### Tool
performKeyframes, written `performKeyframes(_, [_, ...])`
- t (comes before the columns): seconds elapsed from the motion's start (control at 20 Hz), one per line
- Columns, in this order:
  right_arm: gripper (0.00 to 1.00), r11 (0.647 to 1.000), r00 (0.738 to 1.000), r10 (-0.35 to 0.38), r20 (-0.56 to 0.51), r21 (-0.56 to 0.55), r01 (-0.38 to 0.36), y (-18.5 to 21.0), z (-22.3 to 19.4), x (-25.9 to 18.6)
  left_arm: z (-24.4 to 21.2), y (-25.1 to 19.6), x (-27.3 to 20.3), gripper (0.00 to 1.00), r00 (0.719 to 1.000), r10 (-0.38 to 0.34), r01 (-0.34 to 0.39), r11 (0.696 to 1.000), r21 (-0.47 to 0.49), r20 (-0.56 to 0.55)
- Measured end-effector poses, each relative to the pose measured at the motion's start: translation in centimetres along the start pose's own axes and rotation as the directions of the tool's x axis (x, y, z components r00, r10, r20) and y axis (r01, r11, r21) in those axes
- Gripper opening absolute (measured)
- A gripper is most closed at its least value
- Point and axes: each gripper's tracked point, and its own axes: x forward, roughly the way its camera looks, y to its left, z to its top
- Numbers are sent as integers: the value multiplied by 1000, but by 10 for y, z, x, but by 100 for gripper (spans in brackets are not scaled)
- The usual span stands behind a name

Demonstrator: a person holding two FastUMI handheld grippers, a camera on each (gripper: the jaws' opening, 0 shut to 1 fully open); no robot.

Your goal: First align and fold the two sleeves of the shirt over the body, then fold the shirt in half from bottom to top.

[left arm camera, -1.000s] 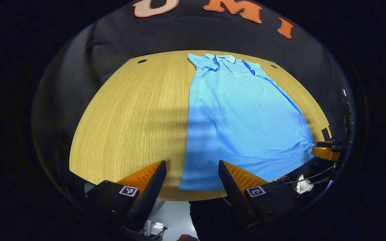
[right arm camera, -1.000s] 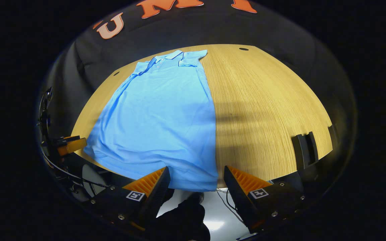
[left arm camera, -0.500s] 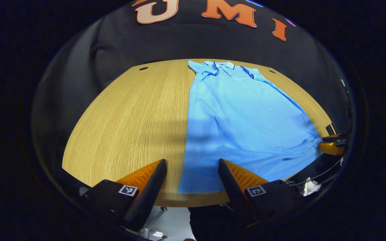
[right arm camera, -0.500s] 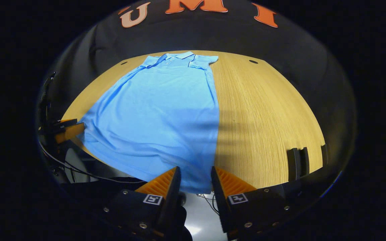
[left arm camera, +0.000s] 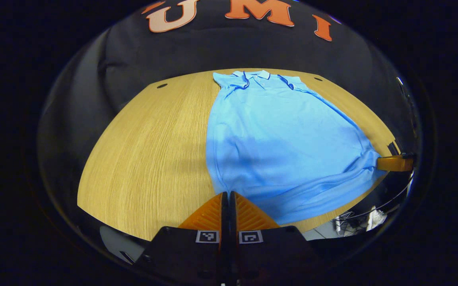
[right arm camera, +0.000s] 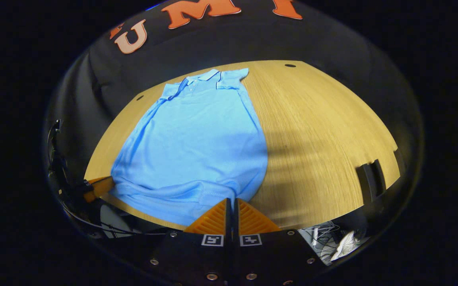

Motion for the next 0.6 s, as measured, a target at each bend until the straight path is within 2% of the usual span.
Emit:
performKeyframes(0.1, [0, 1000, 999, 19, 31, -19, -18, 4, 14, -10, 15, 3, -2, 5, 1000, -8, 8, 1000, -25, 8])
performKeyframes(0.35, [0, 996, 993, 47, 106, 70, -54, 9, 50, -23, 68, 9, -21, 5, 995, -27, 33, 997, -68, 96])
performKeyframes(0.6, [0, 998, 978, 34, 204, 39, -43, 3, 102, -34, 127, 17, -40, 4, 979, -22, 39, 996, -78, 203])
